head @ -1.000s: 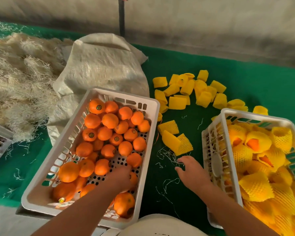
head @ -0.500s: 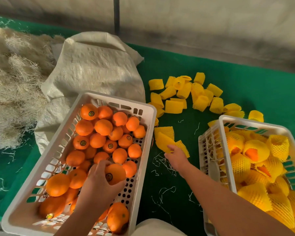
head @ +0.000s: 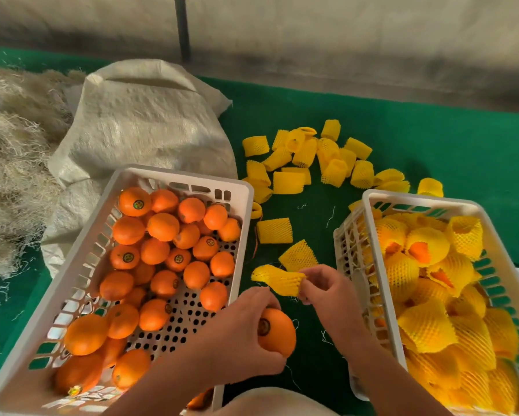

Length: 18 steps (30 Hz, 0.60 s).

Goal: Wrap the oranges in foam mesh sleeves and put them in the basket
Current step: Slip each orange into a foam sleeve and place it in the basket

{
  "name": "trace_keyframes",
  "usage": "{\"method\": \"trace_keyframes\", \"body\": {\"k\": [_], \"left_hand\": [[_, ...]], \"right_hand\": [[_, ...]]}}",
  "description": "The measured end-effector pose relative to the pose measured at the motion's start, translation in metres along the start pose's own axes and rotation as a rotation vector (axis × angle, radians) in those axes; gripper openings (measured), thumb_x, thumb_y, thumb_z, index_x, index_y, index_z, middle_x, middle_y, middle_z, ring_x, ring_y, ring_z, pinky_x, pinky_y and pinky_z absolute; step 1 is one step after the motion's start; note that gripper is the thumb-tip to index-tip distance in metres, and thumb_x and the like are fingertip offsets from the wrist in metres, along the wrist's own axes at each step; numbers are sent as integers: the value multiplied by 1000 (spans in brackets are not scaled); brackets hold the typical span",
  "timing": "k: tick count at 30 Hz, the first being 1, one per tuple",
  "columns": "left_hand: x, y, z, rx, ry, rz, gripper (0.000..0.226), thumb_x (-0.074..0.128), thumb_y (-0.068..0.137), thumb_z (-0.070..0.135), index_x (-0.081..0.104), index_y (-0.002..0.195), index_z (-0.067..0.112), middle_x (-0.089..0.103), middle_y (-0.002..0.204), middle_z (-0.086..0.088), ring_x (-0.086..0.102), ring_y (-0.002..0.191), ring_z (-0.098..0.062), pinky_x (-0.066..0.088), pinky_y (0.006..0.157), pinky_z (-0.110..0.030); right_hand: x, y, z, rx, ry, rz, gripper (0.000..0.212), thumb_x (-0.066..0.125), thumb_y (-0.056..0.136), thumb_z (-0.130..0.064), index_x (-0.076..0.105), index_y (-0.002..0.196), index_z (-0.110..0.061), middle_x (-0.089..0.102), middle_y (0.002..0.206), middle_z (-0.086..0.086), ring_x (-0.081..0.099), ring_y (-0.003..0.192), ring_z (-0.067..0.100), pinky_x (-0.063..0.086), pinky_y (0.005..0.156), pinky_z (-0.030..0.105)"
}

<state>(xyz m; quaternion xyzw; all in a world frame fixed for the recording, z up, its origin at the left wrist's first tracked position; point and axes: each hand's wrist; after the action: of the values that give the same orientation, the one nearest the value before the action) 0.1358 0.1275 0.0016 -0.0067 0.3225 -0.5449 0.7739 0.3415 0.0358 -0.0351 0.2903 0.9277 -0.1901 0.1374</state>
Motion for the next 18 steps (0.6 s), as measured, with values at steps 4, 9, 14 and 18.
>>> {"method": "trace_keyframes", "body": {"k": [4,9,14,18], "left_hand": [[20,9,14,-13,-120,-72,73,83,67,60,40,126,59,36,119,46,53,112,-3,50,84,-21],[35,10,28,-46,-360,-128,78,88,68,53,45,133,55,47,120,36,62,112,-8,60,89,-31],[39,5,35,-54,-378,-158,78,88,67,52,48,134,55,53,123,28,64,115,-13,60,94,-35],[39,3,39,-105,-361,-122,77,85,64,58,47,131,62,48,120,36,62,115,-12,60,93,-32]], "right_hand": [[-16,-20,9,-1,-83,151,15,71,96,-39,70,84,-29,67,76,-8,64,71,8,49,61,17],[-25,-34,17,-20,-107,61,13,70,96,-41,67,87,-32,67,85,-14,65,86,6,48,74,20],[-29,-40,18,-72,-122,-15,16,75,92,-44,64,91,-32,67,85,-13,65,84,6,51,74,20],[-35,-40,18,-153,-164,-40,18,77,91,-42,61,88,-34,65,83,-16,63,81,6,52,73,19]]}}
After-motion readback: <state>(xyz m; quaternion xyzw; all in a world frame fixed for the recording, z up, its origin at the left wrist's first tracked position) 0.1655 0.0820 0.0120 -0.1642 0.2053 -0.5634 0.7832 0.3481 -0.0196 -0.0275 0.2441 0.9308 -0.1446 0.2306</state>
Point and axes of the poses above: each hand's wrist, its own y-axis towards the middle knuckle, its own x-axis out of the palm, z = x × y
